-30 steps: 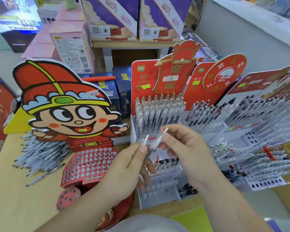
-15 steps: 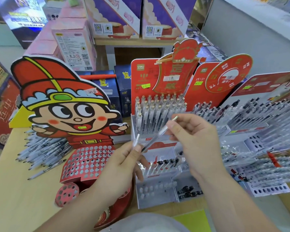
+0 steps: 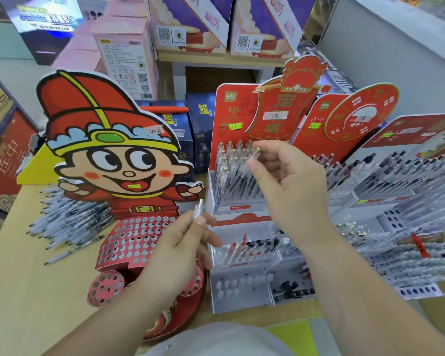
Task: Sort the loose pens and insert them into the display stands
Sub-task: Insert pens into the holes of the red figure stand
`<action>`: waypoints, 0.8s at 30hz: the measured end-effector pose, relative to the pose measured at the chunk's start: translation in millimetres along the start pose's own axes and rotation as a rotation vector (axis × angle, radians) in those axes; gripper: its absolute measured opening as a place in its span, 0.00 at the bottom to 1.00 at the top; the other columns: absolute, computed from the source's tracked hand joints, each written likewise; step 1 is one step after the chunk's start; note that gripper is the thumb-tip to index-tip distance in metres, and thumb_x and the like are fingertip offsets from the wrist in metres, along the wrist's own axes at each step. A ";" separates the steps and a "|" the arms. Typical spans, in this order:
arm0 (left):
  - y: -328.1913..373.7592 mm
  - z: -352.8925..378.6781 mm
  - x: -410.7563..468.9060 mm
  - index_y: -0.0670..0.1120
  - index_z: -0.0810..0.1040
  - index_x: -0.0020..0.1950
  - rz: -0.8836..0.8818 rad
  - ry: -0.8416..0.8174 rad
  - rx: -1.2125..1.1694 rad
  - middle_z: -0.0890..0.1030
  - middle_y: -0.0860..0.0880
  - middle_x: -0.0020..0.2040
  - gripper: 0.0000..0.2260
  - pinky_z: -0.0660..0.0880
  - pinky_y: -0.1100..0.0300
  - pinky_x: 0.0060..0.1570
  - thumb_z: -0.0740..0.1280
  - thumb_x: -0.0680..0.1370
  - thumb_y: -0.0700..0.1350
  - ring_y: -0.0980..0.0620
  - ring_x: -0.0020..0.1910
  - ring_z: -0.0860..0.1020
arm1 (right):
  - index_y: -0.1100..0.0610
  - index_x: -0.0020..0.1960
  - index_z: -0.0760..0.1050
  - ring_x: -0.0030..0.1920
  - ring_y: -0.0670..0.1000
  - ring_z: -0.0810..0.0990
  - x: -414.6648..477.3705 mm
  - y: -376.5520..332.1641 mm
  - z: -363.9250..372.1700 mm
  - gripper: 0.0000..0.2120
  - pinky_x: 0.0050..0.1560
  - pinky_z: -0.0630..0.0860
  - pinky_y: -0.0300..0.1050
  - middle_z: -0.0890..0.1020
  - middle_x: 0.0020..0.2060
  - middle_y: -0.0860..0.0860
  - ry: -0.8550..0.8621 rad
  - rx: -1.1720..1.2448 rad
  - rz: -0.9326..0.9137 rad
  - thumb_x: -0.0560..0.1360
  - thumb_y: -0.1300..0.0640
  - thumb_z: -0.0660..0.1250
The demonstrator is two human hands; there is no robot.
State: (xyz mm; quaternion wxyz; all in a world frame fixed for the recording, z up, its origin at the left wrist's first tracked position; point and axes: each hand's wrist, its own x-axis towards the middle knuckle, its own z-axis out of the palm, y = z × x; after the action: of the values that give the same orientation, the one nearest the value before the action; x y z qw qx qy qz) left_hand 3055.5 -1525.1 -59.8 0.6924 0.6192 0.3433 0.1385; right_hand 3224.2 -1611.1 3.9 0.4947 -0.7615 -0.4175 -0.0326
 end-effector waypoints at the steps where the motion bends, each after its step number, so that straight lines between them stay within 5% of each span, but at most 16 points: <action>1: -0.1 -1.7 -0.4 0.48 0.79 0.55 0.002 0.003 -0.004 0.84 0.45 0.41 0.13 0.68 0.63 0.23 0.55 0.86 0.48 0.46 0.31 0.78 | 0.53 0.59 0.81 0.46 0.41 0.80 2.0 0.1 -0.2 0.10 0.49 0.77 0.33 0.80 0.45 0.38 -0.001 -0.018 -0.012 0.77 0.58 0.71; 11: 1.6 -9.8 -2.7 0.49 0.79 0.54 0.031 0.007 -0.018 0.84 0.46 0.40 0.13 0.68 0.59 0.24 0.55 0.86 0.48 0.47 0.30 0.76 | 0.56 0.56 0.83 0.42 0.39 0.78 -4.3 12.0 12.3 0.11 0.44 0.75 0.28 0.78 0.45 0.46 -0.073 -0.151 -0.055 0.74 0.59 0.75; 16: 1.5 -11.7 -2.5 0.49 0.79 0.54 0.041 0.007 -0.031 0.84 0.46 0.40 0.13 0.68 0.58 0.24 0.55 0.86 0.49 0.47 0.30 0.77 | 0.56 0.58 0.83 0.39 0.43 0.78 -8.2 13.4 20.4 0.12 0.44 0.79 0.40 0.79 0.43 0.46 -0.079 -0.199 -0.059 0.75 0.59 0.75; 24: -1.1 -13.1 -2.7 0.50 0.79 0.53 0.058 -0.008 -0.048 0.83 0.46 0.39 0.13 0.68 0.61 0.24 0.55 0.86 0.47 0.47 0.29 0.75 | 0.53 0.59 0.82 0.40 0.42 0.80 -12.8 9.1 25.2 0.12 0.44 0.80 0.37 0.80 0.41 0.41 -0.057 -0.182 0.014 0.75 0.57 0.74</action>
State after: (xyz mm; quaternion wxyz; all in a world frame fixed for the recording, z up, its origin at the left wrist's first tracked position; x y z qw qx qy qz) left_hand 3044.8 -1517.0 -60.0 0.7041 0.6128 0.3191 0.1641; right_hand 3212.8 -1600.7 -21.4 0.4115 -0.8070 -0.4212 -0.0451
